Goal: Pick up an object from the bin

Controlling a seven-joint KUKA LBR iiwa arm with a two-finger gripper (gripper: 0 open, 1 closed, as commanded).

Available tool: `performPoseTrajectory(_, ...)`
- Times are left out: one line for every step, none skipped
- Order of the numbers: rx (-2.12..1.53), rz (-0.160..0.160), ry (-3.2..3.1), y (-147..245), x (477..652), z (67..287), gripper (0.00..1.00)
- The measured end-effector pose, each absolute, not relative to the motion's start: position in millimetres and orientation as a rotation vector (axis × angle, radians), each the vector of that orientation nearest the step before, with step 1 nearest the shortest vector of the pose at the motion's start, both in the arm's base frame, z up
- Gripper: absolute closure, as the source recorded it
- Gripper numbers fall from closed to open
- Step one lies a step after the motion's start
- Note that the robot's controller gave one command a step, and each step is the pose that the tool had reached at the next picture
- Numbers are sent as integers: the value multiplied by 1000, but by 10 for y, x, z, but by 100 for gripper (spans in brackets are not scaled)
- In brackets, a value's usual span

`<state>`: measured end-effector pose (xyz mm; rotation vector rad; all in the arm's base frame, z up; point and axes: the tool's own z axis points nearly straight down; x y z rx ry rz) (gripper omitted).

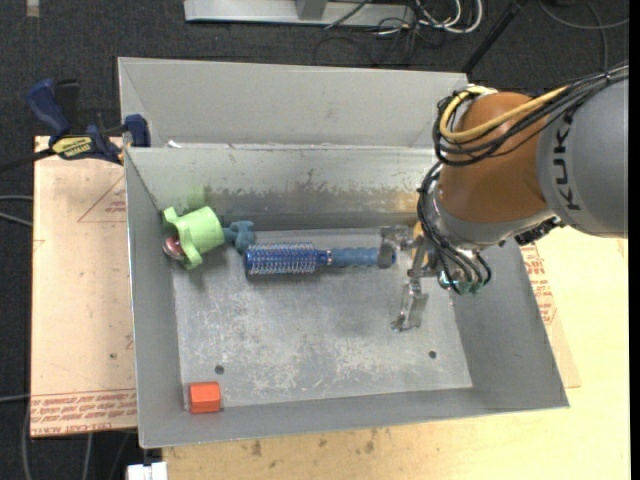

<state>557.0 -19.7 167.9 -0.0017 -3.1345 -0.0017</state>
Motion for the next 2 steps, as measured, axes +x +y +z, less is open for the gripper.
performPoseTrajectory(293, -5, -3129, 450, 6161, 1030, 0)
performPoseTrajectory(195, -3, -3141, 424, 6502, 761, 0)
